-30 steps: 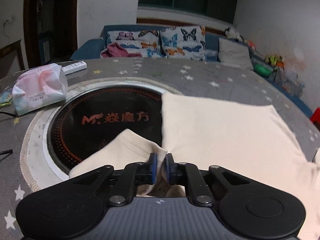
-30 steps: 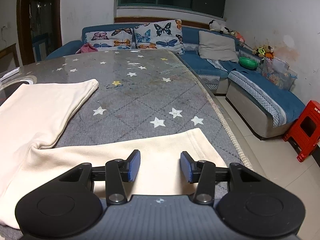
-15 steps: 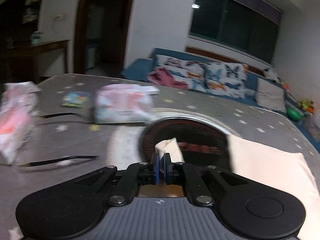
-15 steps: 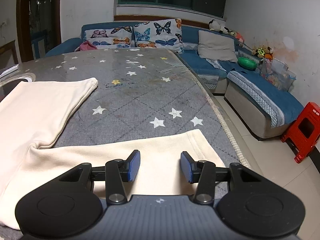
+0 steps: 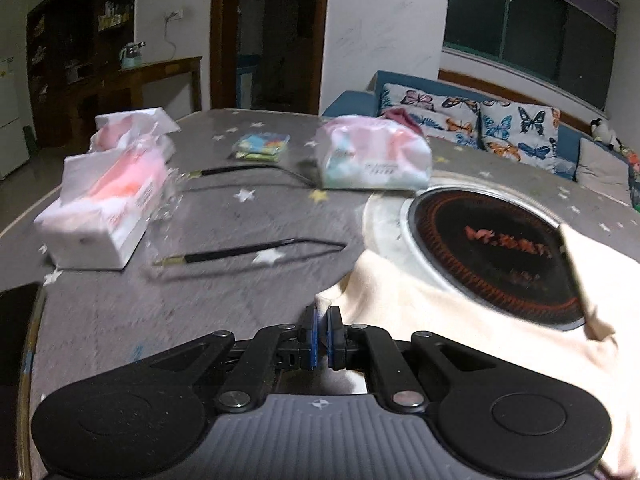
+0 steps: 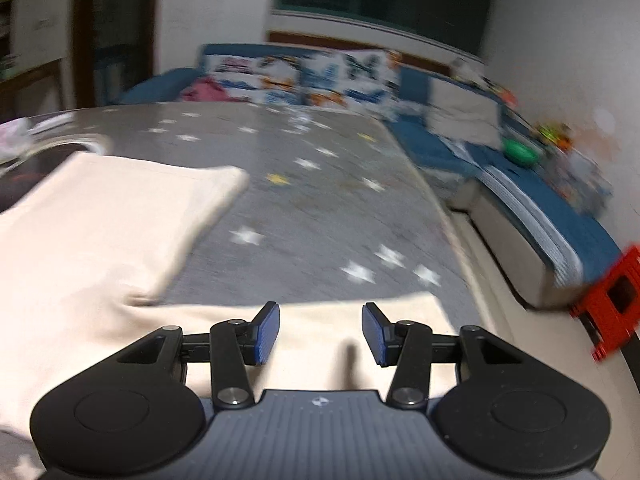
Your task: Fold clothes
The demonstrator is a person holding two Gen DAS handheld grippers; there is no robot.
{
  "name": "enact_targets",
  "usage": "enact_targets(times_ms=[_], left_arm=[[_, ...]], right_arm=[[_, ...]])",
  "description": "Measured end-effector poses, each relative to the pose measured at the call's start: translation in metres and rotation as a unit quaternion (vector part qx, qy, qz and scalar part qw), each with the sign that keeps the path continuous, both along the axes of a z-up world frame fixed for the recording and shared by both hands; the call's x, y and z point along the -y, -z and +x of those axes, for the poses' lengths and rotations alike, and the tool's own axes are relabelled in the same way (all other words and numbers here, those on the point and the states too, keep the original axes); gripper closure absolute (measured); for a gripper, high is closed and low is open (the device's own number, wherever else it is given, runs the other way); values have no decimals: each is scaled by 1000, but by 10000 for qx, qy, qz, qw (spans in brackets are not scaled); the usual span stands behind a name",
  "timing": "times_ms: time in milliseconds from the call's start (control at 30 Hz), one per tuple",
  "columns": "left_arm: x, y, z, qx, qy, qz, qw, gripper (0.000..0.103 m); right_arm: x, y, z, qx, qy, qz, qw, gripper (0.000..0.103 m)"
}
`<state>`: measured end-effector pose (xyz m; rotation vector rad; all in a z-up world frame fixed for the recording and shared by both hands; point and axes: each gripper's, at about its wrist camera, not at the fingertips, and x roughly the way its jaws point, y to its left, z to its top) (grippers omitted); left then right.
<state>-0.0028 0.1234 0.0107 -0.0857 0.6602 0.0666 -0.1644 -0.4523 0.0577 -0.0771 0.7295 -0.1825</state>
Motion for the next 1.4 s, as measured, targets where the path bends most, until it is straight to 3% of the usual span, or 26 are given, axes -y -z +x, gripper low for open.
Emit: enact_targets(times_ms=[67, 200, 467, 667, 867, 1000, 1100, 1267, 1400], left_arm=[[0, -1, -1, 13, -24, 51, 10000, 98], [1, -2, -3, -2, -78, 118, 9999, 98], [-3, -4, -10, -52, -217, 172, 9996, 98], [-4, -4, -7, -116, -228, 199, 9995, 97], [-2, -9, -6, -160, -340, 273, 9989, 91], [13, -26, -17, 70, -72, 215, 9997, 91], [42, -36, -29, 162, 524, 36, 9985, 91], [98, -37, -48, 84, 1644, -287, 9859, 91], [129, -24, -53, -58, 2051, -306, 9782, 91]], right_arm=[[-19, -9, 1, 44, -458, 78, 9989, 52], [-66, -19, 1, 120, -1481, 77, 9889, 52], [-161, -9, 5, -120, -3305, 111, 9437, 52], [-202, 5, 14, -304, -3827, 138, 9233, 56], [-219, 15, -4, -466, -4336, -96, 8998, 57], [-218, 9, -7, -388, -4331, -46, 9005, 57], [-213, 4, -5, -336, -4243, 84, 9048, 57], [-206, 1, -1, -311, -4107, 181, 9111, 57], [-203, 5, 0, -378, -4057, 181, 9130, 57]])
